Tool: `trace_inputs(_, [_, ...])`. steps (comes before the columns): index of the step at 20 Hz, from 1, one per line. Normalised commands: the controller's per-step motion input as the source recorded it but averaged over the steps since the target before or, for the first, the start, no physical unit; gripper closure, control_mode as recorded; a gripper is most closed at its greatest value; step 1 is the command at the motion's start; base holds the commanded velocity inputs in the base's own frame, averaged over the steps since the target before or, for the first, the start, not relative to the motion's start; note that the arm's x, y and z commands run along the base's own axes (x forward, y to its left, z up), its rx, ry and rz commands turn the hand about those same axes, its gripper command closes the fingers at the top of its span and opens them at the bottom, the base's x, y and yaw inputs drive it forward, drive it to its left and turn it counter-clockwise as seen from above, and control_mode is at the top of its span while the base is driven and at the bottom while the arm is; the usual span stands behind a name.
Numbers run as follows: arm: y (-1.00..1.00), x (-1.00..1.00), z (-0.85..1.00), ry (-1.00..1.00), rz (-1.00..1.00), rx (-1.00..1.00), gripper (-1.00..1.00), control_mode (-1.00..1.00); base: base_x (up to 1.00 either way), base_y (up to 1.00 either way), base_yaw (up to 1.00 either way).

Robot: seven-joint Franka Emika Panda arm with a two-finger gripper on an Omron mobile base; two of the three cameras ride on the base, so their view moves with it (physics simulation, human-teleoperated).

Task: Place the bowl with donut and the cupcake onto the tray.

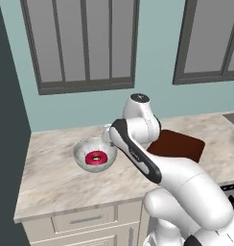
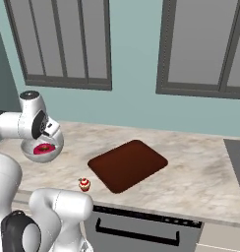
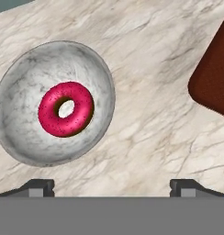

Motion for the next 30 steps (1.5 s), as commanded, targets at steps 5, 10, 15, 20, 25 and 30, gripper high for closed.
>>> trace_inputs(5, [0.0, 0.25, -0.12, 0.0, 0.0, 0.0, -1.0, -1.0, 0.0, 0.0, 0.0])
trace_inputs(10, [0.0, 0.28, -0.12, 0.0, 0.0, 0.0, -1.0, -1.0, 0.0, 0.0, 0.0])
trace_inputs(15, [0.01, 0.29, -0.12, 0.01, 0.0, 0.0, -1.0, -1.0, 0.0, 0.0, 0.0])
trace_inputs(20, [0.01, 0.27, -0.11, 0.01, 0.0, 0.0, -1.0, -1.0, 0.0, 0.0, 0.0])
trace_inputs(25, [0.0, 0.23, -0.14, 0.01, 0.0, 0.0, -1.0, -1.0, 0.0, 0.0, 0.0])
trace_inputs(30, [0.01, 0.14, -0.17, 0.0, 0.0, 0.0, -1.0, -1.0, 0.0, 0.0, 0.0])
